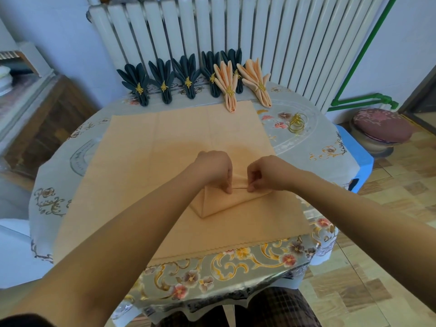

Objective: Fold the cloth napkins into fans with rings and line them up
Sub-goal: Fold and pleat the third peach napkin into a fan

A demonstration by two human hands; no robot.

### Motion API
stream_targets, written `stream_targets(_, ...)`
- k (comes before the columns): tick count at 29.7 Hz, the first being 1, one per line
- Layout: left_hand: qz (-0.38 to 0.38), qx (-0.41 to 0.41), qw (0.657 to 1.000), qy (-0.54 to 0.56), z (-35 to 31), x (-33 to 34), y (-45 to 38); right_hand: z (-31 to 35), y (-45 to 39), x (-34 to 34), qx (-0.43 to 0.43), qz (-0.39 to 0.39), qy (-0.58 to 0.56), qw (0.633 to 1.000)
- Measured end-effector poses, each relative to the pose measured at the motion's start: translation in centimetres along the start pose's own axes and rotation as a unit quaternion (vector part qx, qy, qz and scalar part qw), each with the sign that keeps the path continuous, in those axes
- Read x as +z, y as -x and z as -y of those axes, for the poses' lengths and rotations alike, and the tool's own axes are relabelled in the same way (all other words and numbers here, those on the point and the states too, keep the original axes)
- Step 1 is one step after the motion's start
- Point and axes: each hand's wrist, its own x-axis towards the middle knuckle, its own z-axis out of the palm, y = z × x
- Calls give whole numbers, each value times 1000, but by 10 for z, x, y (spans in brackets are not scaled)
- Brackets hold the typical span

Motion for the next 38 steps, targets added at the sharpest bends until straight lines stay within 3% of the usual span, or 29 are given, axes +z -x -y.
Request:
stream_targets(3, 0, 17, 999, -51, -2, -3, -6, 9, -11, -2, 12, 46, 61, 997)
stream_targets(9, 55, 16, 998, 6, 8, -7, -9, 11, -14, -5, 41, 82, 64, 994)
stream_targets(16, 117, 55, 990, -50, -1, -15, -8, 22, -15, -5, 20, 125, 160, 979)
stream_targets(22, 64, 101, 986, -115, -3, -15, 2, 18, 0, 4, -8, 63, 166, 984)
stream_targets(26, 29, 82, 980, -179, 0, -25, 15, 26, -1, 9, -33, 2, 142, 989)
stream_targets(31, -124, 21, 944, -305, 0, -48, 38, 37, -15, 16, -52, -214, 187, 957)
stream_targets(34, -166, 43, 928, -331, -6, -31, 50, 31, -20, 26, -77, -297, 205, 929)
stream_targets(38, -132, 57, 948, -282, 0, 13, 62, 21, -14, 44, -154, -223, 155, 950)
